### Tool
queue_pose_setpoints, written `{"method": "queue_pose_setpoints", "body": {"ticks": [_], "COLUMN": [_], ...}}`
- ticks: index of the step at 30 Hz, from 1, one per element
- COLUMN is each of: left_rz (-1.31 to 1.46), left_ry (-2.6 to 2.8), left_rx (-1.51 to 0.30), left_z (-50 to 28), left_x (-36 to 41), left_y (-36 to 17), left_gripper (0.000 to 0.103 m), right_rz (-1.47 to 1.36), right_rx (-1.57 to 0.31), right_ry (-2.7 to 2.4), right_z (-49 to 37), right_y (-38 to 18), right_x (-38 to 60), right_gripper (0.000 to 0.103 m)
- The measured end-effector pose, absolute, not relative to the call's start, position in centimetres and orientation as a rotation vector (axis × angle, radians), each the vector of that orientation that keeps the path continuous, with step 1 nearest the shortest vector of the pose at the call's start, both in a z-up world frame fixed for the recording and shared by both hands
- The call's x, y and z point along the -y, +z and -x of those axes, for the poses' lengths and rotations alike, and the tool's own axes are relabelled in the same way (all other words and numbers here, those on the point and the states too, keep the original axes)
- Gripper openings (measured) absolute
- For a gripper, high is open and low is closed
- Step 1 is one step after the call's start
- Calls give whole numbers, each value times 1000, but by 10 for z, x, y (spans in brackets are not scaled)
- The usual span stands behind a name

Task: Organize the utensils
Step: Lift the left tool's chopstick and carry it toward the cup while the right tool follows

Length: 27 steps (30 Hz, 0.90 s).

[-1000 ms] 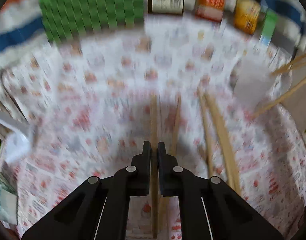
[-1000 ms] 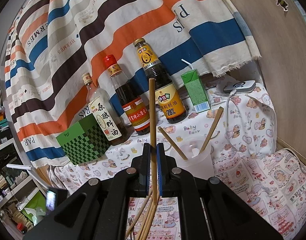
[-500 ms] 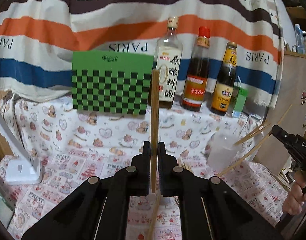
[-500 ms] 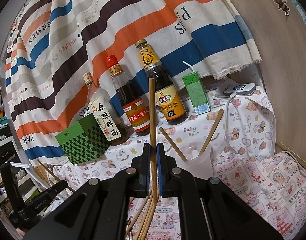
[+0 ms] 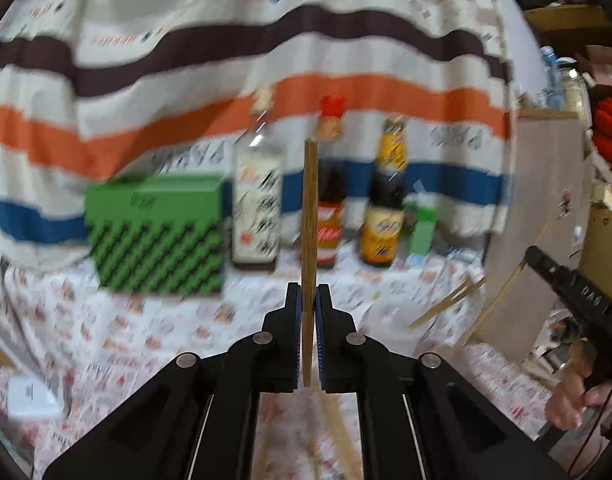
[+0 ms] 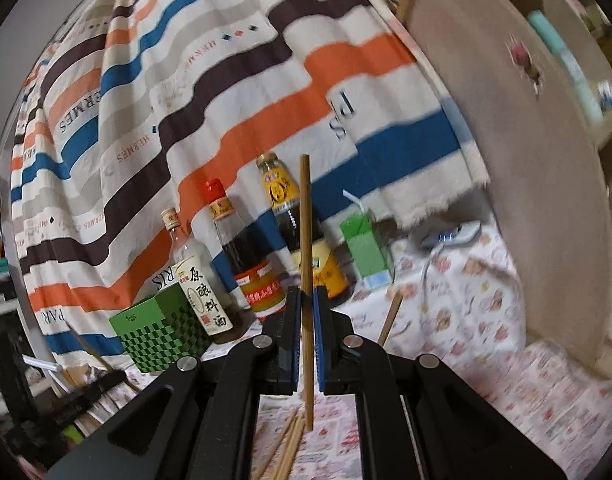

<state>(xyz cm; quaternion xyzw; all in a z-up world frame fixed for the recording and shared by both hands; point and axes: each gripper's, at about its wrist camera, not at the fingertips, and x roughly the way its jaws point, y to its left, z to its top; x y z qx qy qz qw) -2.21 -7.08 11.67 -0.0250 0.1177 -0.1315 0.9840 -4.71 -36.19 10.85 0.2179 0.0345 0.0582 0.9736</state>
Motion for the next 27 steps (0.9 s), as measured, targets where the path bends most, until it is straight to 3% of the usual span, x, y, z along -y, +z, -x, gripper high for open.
{"method": "queue_pose_setpoints", "body": {"ticks": [6, 16, 27], "left_rz": [150, 133, 83], "left_ry": [-380, -417, -411], "left_rx": [-243, -236, -368], "left_z": [-11, -59, -96], "left_x": [99, 157, 177], "left_y": [140, 143, 88], "left_gripper": [6, 6, 6], "right_rz": [-356, -351, -298], "right_rx": [15, -73, -159], "right_ry": [38, 27, 29], "right_z": [42, -46, -82], "right_y": [141, 148, 111], "right_x": [371, 375, 360], "right_gripper": [7, 7, 7]}}
